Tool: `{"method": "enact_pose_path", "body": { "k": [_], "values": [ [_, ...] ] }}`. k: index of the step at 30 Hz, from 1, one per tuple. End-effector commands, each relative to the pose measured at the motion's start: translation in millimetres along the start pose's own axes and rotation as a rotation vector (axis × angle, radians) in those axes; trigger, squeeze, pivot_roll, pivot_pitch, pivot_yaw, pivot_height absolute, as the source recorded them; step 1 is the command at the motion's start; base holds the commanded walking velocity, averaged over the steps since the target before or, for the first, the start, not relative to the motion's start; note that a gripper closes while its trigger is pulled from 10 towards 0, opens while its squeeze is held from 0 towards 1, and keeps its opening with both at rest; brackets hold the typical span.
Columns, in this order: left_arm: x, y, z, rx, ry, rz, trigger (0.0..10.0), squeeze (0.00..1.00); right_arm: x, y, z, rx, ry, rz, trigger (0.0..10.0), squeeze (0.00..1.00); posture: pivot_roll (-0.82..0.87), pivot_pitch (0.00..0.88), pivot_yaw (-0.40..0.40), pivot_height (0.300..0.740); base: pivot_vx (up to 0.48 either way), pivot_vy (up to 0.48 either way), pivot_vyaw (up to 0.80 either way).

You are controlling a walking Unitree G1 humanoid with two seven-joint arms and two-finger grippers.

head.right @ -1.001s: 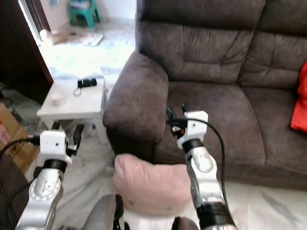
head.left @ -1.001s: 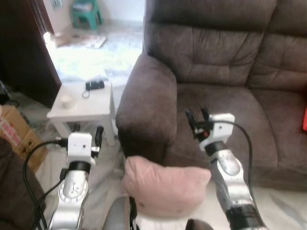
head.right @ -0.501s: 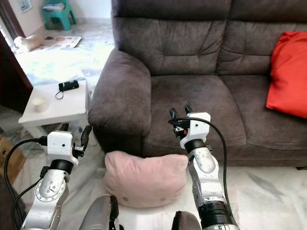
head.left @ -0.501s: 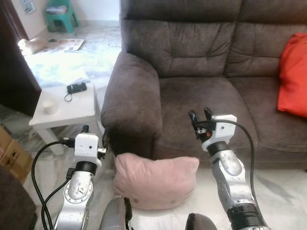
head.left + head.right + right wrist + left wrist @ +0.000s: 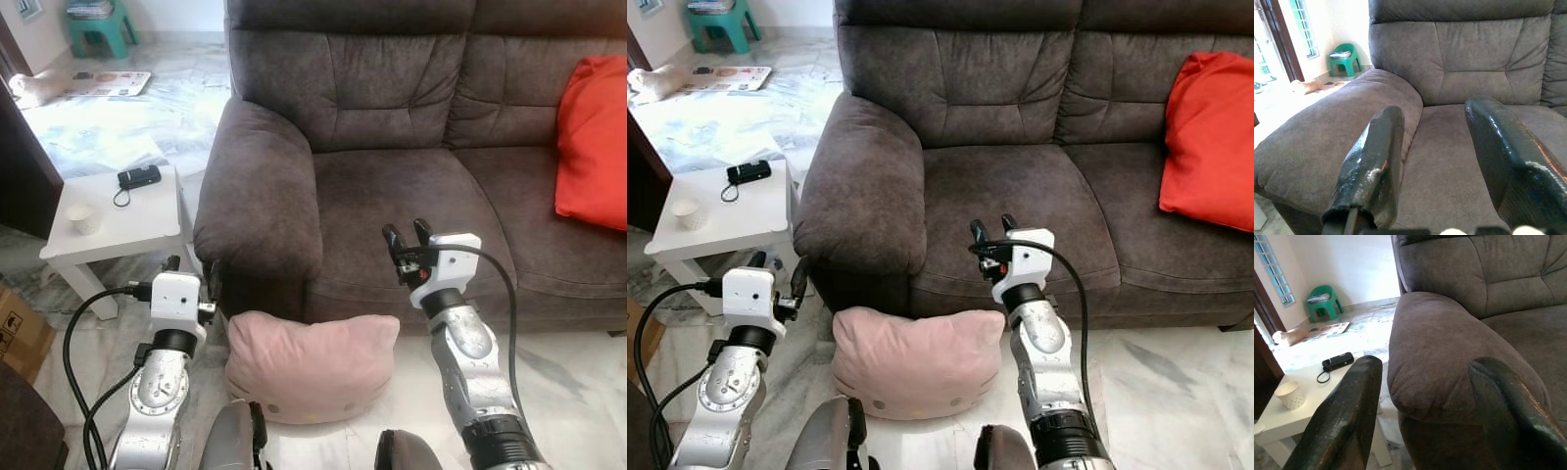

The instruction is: Move the pillow to the sofa from floor

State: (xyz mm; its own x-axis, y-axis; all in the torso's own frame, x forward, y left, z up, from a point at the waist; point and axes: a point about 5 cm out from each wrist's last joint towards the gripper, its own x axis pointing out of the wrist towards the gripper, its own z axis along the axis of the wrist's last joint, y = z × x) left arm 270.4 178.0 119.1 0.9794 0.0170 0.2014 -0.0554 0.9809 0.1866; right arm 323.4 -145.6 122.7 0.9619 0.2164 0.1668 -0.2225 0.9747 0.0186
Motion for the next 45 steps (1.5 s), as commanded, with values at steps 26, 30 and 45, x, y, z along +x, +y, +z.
{"method": "enact_pose_path", "body": {
  "k": [26,30,45],
  "values": [
    [0.5,-1.1,-2.1,-0.010,0.015,0.011,10.0,0.00,2.3,1.6,1.9,0.004,-0.005,0.016,10.0,0.00,0.05,0.068,-0.027,0.539,0.000,0.000,0.00],
    [0.6,-1.3,-2.3,-0.010,0.017,0.009,10.0,0.00,2.7,2.6,1.5,0.003,-0.001,0.024,10.0,0.00,0.05,0.068,-0.027,0.539,0.000,0.000,0.00],
    [0.9,-1.0,-8.6,-0.077,0.057,0.017,10.0,0.00,1.1,5.2,-0.5,-0.025,0.005,0.055,10.0,0.00,0.05,0.073,-0.026,0.539,0.000,0.000,0.23]
  ]
}}
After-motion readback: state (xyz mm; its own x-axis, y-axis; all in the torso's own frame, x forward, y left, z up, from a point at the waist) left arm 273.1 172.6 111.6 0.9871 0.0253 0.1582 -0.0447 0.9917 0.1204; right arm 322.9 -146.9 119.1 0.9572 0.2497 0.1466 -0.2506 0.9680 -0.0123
